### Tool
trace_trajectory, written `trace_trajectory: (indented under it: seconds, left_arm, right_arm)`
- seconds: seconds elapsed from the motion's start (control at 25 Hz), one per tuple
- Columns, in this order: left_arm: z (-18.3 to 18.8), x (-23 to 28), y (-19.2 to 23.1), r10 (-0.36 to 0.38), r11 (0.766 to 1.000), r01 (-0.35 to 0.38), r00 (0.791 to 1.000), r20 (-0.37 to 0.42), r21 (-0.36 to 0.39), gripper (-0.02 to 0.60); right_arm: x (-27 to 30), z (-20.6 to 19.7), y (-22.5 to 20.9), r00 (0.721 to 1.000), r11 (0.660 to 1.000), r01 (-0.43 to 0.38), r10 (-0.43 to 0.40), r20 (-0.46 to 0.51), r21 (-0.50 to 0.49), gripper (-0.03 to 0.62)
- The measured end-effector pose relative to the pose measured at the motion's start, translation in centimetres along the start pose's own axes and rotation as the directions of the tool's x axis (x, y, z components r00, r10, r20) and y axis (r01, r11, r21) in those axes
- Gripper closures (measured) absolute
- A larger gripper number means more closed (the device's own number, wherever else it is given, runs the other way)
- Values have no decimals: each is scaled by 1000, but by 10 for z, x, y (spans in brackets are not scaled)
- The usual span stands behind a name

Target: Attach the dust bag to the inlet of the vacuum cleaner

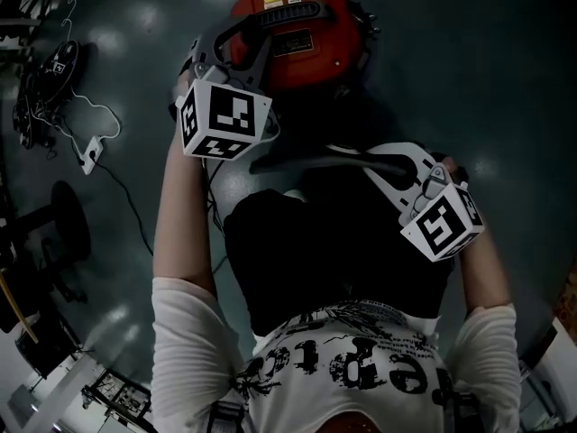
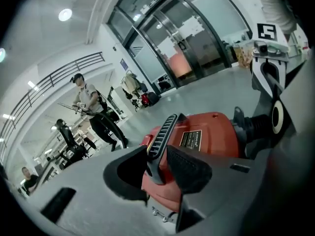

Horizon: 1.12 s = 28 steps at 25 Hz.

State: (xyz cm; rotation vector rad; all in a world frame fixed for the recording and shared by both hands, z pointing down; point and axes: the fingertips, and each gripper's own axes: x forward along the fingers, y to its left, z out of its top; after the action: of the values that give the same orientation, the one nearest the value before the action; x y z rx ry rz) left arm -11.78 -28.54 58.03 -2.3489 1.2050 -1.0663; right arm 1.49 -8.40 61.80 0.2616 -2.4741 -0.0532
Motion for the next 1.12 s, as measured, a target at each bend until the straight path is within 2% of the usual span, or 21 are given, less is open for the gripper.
trace_trajectory:
  seconds: [0.16,0.28,0.4,0.56,0.72,0.96,1.12]
  left_arm:
    - [5,19,-3,12,987,-5,999,-42,163,457]
    - [7,33,-4,-8,983,17,999,-51,185,453]
    - [5,42,-6,-37,967,50,998,-55,248,454]
    - [9,42,-6,-82,968,89,996,-42,235,454]
    - [8,42,-5,-88,967,95,995,-40,236,454]
    - [8,43,-6,-98,965,107,994,-51,237,456]
    - [7,43,-6,-83,967,90,996,-40,237,456]
  right_arm:
    - [1,-3,-4,1000,1000,-10,10,21,14,572]
    - [5,-5,-3,1000,1000,-15,15,20,13,572]
    - [9,-12,-1,1000,1000,-23,23,15,-13,572]
    - [12,-18,-1,999,999,-30,30,-11,-44,572]
    - [15,-30,-7,999,998,-1,-1,-38,-56,572]
    - [12,-43,-24,999,999,34,-33,-38,12,571]
    - [16,-44,-31,997,997,70,-70,-39,-21,569]
